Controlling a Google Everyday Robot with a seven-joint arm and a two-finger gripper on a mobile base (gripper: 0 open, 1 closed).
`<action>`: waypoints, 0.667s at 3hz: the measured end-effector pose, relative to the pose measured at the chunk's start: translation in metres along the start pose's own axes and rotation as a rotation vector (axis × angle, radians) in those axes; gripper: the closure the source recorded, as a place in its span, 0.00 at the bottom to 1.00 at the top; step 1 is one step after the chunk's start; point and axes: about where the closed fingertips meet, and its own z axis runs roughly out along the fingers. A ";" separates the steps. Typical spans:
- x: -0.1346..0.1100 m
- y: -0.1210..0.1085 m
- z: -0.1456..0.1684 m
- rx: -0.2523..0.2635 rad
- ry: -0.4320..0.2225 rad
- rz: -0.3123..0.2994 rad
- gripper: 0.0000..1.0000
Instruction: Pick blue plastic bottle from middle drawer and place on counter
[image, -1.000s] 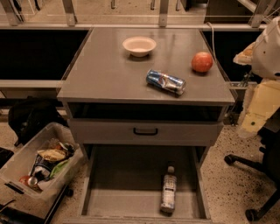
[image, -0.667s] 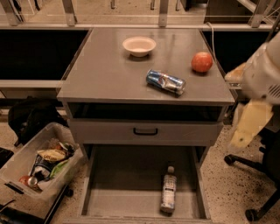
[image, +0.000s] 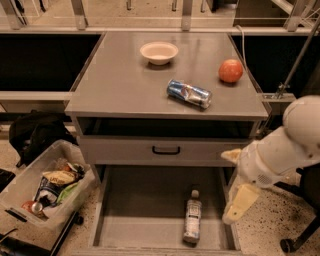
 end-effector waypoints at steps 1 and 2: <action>0.030 0.015 0.095 -0.098 -0.137 0.065 0.00; 0.054 0.018 0.174 -0.173 -0.221 0.131 0.00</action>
Offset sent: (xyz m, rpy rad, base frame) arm -0.0106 0.0534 -0.2989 0.4147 0.2910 -0.0750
